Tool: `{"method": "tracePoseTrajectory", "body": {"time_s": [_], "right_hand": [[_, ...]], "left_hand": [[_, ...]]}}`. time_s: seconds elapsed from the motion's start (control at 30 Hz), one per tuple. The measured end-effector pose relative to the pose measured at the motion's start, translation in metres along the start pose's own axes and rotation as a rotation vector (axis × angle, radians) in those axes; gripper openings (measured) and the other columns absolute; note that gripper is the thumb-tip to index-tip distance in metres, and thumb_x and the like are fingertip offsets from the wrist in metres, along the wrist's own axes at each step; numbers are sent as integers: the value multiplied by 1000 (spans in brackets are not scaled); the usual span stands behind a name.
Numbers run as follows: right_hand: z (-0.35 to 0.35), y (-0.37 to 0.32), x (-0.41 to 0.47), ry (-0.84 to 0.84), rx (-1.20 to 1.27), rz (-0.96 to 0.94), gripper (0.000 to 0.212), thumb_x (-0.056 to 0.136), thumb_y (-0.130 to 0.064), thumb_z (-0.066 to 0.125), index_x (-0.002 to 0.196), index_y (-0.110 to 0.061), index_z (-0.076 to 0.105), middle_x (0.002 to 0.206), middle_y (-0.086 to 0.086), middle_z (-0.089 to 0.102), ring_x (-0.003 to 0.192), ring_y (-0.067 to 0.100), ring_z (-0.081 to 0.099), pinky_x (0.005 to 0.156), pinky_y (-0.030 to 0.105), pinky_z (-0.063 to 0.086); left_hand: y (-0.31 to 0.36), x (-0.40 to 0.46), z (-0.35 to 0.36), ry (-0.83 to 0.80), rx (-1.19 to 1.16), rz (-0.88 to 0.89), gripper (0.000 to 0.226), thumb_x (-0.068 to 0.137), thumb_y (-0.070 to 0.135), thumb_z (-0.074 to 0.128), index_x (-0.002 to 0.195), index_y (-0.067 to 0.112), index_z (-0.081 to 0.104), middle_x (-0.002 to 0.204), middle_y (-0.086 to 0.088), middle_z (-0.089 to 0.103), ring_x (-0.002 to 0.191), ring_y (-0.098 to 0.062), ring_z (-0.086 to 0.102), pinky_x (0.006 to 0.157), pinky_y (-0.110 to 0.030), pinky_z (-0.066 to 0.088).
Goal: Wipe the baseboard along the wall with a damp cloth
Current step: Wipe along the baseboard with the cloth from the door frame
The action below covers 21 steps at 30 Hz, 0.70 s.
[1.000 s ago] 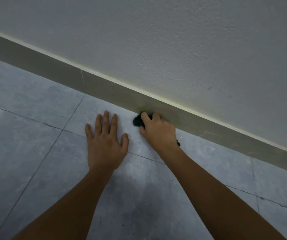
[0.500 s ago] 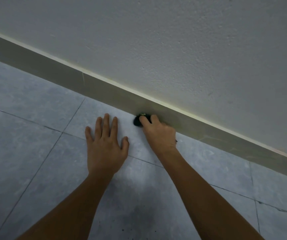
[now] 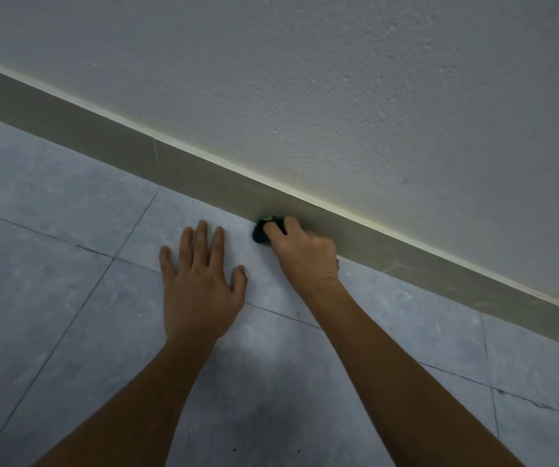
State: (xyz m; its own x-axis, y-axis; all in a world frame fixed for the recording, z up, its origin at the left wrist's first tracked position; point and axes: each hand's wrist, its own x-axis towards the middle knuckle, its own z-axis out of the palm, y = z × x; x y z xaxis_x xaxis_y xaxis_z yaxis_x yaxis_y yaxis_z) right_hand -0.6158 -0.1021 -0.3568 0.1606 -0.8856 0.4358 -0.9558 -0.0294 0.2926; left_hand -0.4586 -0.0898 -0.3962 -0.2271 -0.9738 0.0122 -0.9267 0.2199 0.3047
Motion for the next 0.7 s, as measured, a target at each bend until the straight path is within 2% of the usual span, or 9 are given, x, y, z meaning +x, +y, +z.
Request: {"method": "tracePoseTrajectory", "body": {"time_s": [0.1, 0.13, 0.2, 0.3, 0.4, 0.47, 0.57, 0.63, 0.7], "right_hand": [[-12, 24, -5, 22, -59, -12, 24, 65, -5, 71, 82, -22, 73, 64, 0, 61, 32, 15, 41, 40, 16, 25], [-15, 25, -2, 49, -60, -5, 24, 64, -6, 74, 81, -22, 72, 63, 0, 60, 32, 15, 40, 41, 17, 23], [-21, 13, 16, 112, -17, 14, 20, 71, -4, 66, 79, -22, 71, 61, 0, 58, 32, 14, 40, 40, 18, 23], [-21, -15, 38, 129, 67, 42, 29, 80, -5, 47, 79, -21, 71, 63, 3, 60, 32, 16, 43, 37, 18, 30], [-10, -19, 23, 28, 78, 60, 29, 77, -9, 48, 81, -22, 74, 65, 3, 63, 31, 17, 46, 37, 18, 34], [-4, -4, -1, -71, 73, 102, 19, 69, -10, 67, 84, -20, 74, 69, 6, 64, 34, 22, 50, 37, 21, 39], [-6, 32, -46, -224, 75, 245, 28, 63, -13, 81, 90, -17, 74, 74, 9, 66, 39, 26, 55, 41, 28, 46], [-18, 60, -81, -336, 53, 391, 23, 77, -17, 74, 100, -17, 72, 86, 10, 68, 47, 29, 60, 46, 30, 48], [-29, 85, -104, -430, 23, 623, 25, 94, -27, 54, 117, -22, 63, 104, 9, 65, 65, 30, 64, 54, 30, 47]], "left_hand": [[-1, 1, 0, 1, -5, -7, 71, 91, 52, 20, 151, 16, 12, 160, -11, 8, 147, -27, 3, 116, -52, -1], [1, 0, 0, 0, -15, -2, 71, 91, 52, 20, 151, 16, 12, 160, -11, 7, 147, -27, 2, 117, -52, -1], [0, 0, 1, -3, -28, -5, 71, 91, 53, 20, 152, 17, 11, 160, -11, 6, 147, -27, 1, 117, -52, -2], [2, 0, 0, -9, -6, 2, 71, 92, 54, 19, 152, 17, 9, 160, -10, 5, 147, -27, 0, 116, -52, -3], [0, -1, 0, -14, 15, -3, 71, 91, 54, 15, 152, 18, 6, 160, -9, 2, 147, -26, -2, 116, -50, -4], [1, -1, -1, -16, 6, -4, 71, 91, 54, 15, 152, 18, 6, 160, -9, 2, 147, -26, -1, 116, -50, -5], [1, -1, -1, -21, 8, -2, 71, 90, 52, 16, 152, 18, 7, 160, -9, 4, 147, -27, 1, 115, -50, -5], [0, -1, -1, -33, 21, -2, 71, 90, 51, 12, 152, 17, 5, 160, -9, 2, 147, -27, -1, 116, -51, -5], [3, 0, -1, -34, 36, -2, 71, 90, 49, 8, 151, 15, 4, 160, -10, 0, 147, -28, -3, 116, -51, -7]]}}
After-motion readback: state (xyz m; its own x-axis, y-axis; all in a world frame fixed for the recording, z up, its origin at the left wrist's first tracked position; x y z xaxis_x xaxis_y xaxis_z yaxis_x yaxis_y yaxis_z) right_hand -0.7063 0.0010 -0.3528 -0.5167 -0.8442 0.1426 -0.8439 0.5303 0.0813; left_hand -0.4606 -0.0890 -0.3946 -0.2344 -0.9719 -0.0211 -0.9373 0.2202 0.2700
